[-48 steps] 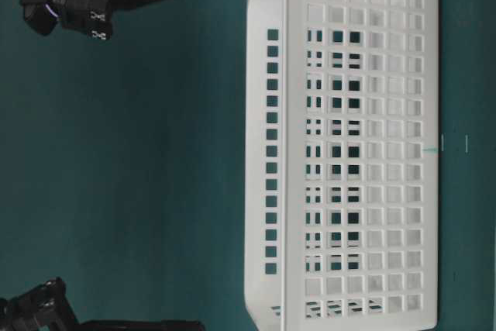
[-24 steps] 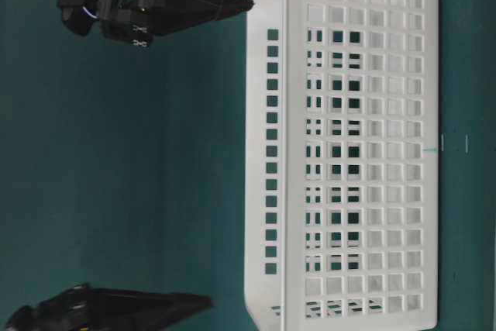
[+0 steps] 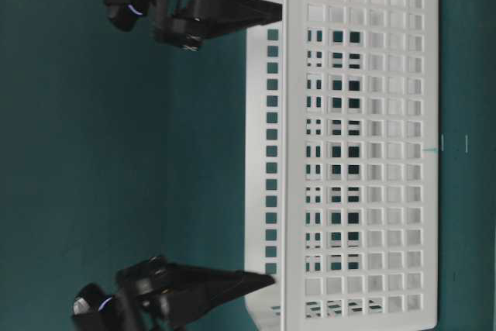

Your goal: Lift the white basket with both hands.

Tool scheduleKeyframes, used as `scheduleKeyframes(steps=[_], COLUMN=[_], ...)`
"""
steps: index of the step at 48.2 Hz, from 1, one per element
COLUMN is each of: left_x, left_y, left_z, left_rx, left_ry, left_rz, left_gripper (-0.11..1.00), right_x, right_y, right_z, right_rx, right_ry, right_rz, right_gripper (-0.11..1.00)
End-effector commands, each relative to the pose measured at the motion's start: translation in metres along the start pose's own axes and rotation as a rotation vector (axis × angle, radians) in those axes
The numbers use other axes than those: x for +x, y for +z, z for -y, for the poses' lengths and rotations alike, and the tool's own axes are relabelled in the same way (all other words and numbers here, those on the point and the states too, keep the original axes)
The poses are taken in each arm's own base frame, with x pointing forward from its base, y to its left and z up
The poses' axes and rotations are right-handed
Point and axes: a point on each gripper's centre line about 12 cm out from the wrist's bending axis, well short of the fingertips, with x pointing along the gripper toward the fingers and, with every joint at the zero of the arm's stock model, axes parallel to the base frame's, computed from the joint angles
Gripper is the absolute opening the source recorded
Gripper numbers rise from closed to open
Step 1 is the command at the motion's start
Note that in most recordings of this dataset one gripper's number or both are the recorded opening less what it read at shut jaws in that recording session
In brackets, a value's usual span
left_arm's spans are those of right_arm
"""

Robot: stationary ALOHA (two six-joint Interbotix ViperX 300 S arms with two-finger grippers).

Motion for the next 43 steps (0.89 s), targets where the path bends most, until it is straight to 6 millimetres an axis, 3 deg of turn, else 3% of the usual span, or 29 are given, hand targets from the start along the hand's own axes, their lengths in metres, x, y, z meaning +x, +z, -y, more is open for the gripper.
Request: scheduleKeyframes(steps=[1,7,24,30,33,37,43], left_x=[0.007,0.019,0.028,0.031,0.032,0.032,0.032], left_y=[0.001,0.0,0.001,0.001,0.0,0.0,0.0], left_z=[0.002,0.001,0.004,0.004,0.003,0.003,0.003], left_rx=[0.005,0.006,0.006,0.005,0.005,0.005,0.007], left_ry=[0.002,0.031,-0.003,0.001,0.004,0.01,0.01], left_rz=[0.002,-0.012,0.002,0.0,-0.002,-0.004,-0.004], left_gripper=[0.95,0.95,0.93,0.87,0.78,0.62,0.27], right_x=[0.007,0.015,0.019,0.02,0.021,0.021,0.021], right_y=[-0.001,-0.001,-0.001,-0.002,-0.002,-0.002,-0.002], right_z=[-0.002,-0.001,-0.002,-0.002,-0.001,-0.001,-0.001], right_rx=[0.002,0.001,0.002,0.023,0.046,0.065,0.071], right_ry=[0.006,-0.006,-0.003,-0.007,-0.008,-0.01,-0.014], right_rz=[0.0,-0.005,-0.002,-0.005,-0.005,-0.006,-0.008], right_gripper=[0.98,0.98,0.96,0.91,0.84,0.63,0.27])
